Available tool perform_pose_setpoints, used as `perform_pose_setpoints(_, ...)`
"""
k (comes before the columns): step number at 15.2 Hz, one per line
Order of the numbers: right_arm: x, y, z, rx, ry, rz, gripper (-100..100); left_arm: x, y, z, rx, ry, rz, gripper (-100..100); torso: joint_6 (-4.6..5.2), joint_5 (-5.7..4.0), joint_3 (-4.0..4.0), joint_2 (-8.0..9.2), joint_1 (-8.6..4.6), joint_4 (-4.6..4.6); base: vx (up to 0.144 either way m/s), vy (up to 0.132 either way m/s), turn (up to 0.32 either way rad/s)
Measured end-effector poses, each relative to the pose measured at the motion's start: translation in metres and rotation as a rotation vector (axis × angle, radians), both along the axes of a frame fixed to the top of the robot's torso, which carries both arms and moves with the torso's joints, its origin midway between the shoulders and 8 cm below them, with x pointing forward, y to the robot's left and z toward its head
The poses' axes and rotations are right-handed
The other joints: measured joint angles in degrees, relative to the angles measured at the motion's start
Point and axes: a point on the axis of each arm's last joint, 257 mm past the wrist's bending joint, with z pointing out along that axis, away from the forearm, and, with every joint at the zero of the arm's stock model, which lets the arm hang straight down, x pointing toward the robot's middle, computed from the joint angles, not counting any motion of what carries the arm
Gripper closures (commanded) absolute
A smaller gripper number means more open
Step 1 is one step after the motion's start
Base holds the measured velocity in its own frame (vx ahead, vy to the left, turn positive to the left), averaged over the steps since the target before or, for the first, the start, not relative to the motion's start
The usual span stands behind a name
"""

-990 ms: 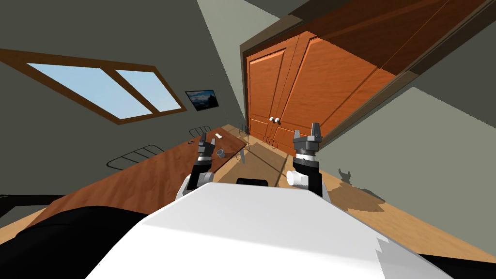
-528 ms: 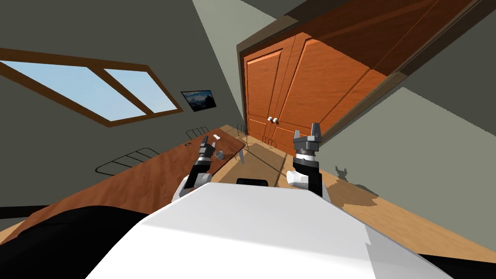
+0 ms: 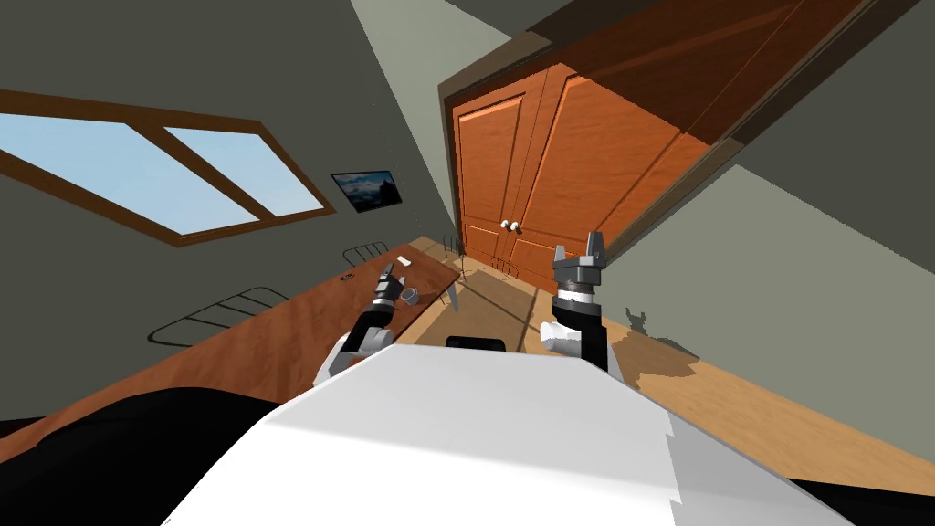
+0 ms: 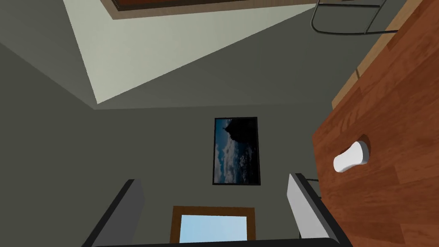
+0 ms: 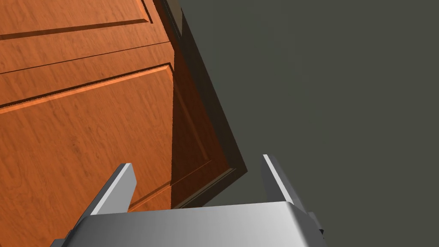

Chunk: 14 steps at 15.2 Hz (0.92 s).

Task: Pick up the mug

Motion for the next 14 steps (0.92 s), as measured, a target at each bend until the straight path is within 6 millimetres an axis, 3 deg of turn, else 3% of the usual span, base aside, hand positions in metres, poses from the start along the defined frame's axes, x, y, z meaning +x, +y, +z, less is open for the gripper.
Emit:
perform_pose_setpoints(8,0.000,0.000,0.000,0.000,0.000,0.000,0,-0.009,0.029,-0.057,-0.047,0.199,0.042,-100,0.01,0.00,-0.01,-0.01,0.01,0.00,0.029,0.013,-0.071)
perform_pose_setpoints(14,0.000,0.000,0.000,0.000,0.000,0.000,0,-0.021,0.043,-0.090,-0.081,0.326,0.069,-100,0.01,-0.01,0.02,0.03,-0.01,0.01,0.024,0.013,-0.065)
